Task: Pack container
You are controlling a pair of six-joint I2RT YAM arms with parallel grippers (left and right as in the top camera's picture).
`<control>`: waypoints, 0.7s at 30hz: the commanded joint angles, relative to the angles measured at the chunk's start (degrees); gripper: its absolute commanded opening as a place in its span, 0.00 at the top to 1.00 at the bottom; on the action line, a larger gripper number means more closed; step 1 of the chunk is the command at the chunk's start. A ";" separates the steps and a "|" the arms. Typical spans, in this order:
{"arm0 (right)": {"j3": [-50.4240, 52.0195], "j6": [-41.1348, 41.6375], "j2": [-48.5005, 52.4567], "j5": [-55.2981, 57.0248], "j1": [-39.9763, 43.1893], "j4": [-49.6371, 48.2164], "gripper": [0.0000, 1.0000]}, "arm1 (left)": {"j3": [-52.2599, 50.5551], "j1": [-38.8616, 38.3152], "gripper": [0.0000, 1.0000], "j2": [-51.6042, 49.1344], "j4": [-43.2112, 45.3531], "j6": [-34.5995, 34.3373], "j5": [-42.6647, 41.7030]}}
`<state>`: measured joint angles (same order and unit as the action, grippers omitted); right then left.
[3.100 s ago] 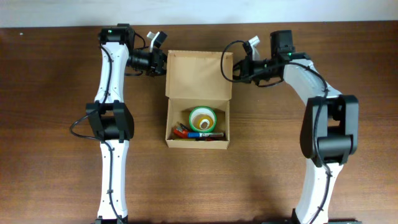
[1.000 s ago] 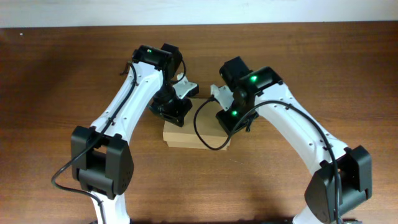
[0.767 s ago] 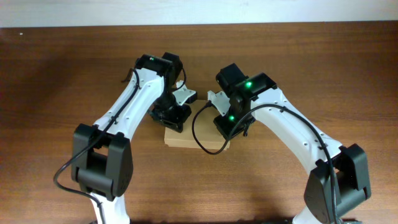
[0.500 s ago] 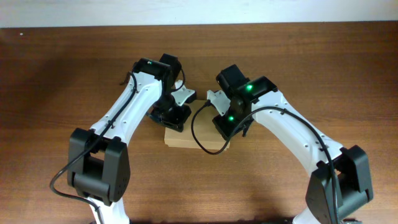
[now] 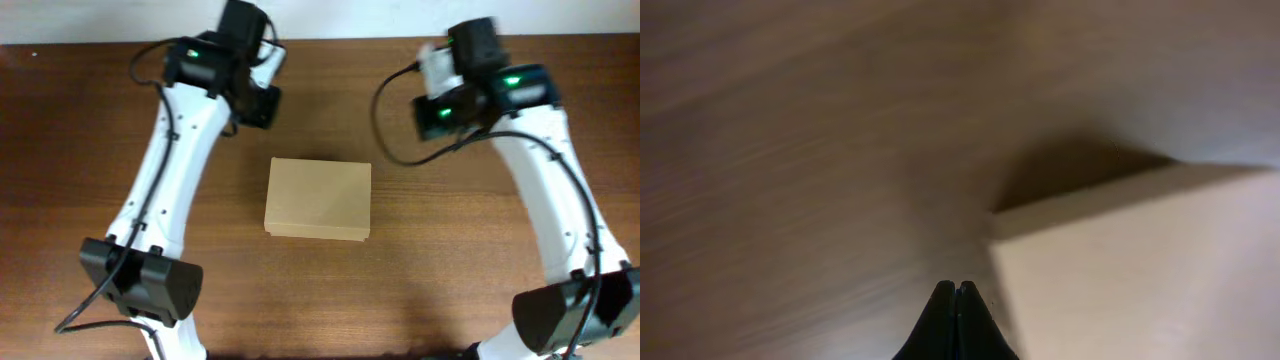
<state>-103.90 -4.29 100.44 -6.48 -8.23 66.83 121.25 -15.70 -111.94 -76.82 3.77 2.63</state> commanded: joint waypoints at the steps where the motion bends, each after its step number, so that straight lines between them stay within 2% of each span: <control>1: -1.79 1.38 -1.60 2.40 6.05 0.22 0.96 | 1.18 5.62 0.98 0.98 0.76 -0.79 3.91; 5: -1.79 1.36 -1.57 0.68 13.29 0.46 0.96 | 1.18 14.69 0.98 0.96 1.79 -0.79 3.85; 9: -1.77 1.31 -1.57 0.76 15.06 0.46 0.96 | 1.16 20.50 0.97 0.98 3.63 -0.79 3.61; 10: -1.77 1.31 -1.57 0.79 15.06 0.44 0.96 | 1.16 21.05 0.85 0.96 4.02 -0.79 3.63; 11: -1.77 1.33 -1.57 0.76 15.06 0.44 0.91 | 1.16 21.14 0.70 0.96 4.28 -0.79 3.65; 12: -1.77 1.33 -1.57 0.79 15.06 0.48 0.87 | 1.16 21.11 0.39 0.96 4.42 -0.76 3.65; 13: -1.77 1.33 -1.57 0.79 15.06 0.48 0.79 | 1.16 21.11 0.07 0.96 4.39 -0.76 3.65; 14: -1.77 1.31 -1.57 0.81 15.06 0.46 0.62 | 1.16 21.11 0.00 0.96 4.39 -0.76 3.65; 15: -1.77 1.33 -1.57 0.83 15.06 0.46 0.45 | 1.16 21.11 0.00 0.96 4.39 -0.76 3.67; 16: -1.77 1.31 -1.57 0.85 15.06 0.46 0.11 | 1.16 21.11 0.00 0.96 4.37 -0.76 3.65; 17: -1.77 1.31 -1.57 1.01 15.06 0.44 0.01 | 1.16 21.11 0.00 0.96 4.37 -0.76 3.65; 21: -1.77 1.33 -1.57 0.98 15.06 0.44 0.01 | 1.16 21.11 0.00 0.96 4.37 -0.76 3.65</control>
<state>-104.42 -3.18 100.44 -5.41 6.72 67.26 121.38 5.32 -111.94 -72.71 3.18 6.04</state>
